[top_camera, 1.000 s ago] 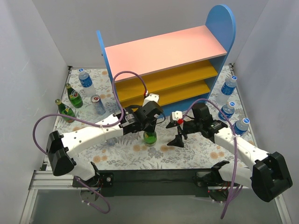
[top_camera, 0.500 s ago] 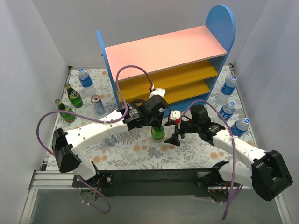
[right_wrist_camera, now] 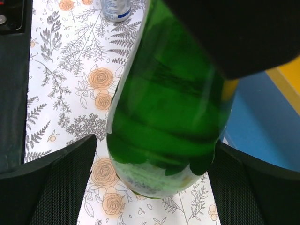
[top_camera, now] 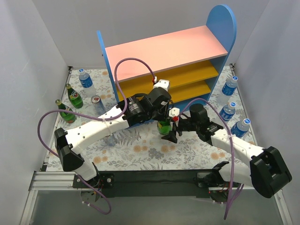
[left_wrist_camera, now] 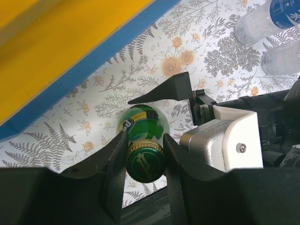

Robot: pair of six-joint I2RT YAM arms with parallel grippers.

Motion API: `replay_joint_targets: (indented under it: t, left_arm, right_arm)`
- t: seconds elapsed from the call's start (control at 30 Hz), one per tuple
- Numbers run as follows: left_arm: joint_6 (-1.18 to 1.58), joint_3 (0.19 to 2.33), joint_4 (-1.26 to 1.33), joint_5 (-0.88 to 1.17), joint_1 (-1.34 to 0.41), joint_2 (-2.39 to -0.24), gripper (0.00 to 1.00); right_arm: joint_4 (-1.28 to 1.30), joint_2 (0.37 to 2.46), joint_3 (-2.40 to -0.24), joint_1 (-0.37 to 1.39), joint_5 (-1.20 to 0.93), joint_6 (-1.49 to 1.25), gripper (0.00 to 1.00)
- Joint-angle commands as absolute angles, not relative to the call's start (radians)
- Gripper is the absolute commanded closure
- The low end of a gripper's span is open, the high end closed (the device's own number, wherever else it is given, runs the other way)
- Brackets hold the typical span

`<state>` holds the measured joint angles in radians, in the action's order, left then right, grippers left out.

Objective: Place and organize the beverage onto the shelf
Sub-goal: Pick up the drink from the center of the board.

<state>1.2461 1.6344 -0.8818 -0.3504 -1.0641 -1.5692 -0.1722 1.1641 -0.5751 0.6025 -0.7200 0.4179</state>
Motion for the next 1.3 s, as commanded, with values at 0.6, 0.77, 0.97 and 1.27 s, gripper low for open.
replay_joint_targets:
  t: [0.6,0.77,0.97,1.27]
  left_arm:
    - [1.284,1.764,-0.775,-0.321,-1.069,-1.542,1.0]
    - [1.29,1.756,-0.756,-0.308,-1.069,-1.529,1.0]
    - [1.31,1.677,-0.681,-0.276,-1.068,-1.473,1.0]
    - [1.345,1.612,-0.615,-0.221,-1.066,-1.463,0.9]
  right_arm:
    - [-0.307,1.192,-0.696,0.611,-0.749,0.308,0.55]
    - [-0.302,1.183,-0.698,0.604,-0.845,0.298,0.99]
    - [-0.304,1.16,-0.699,0.535,-1.031,0.292,0.99]
    - [-0.302,1.143,-0.693,0.512,-1.088,0.287,0.99]
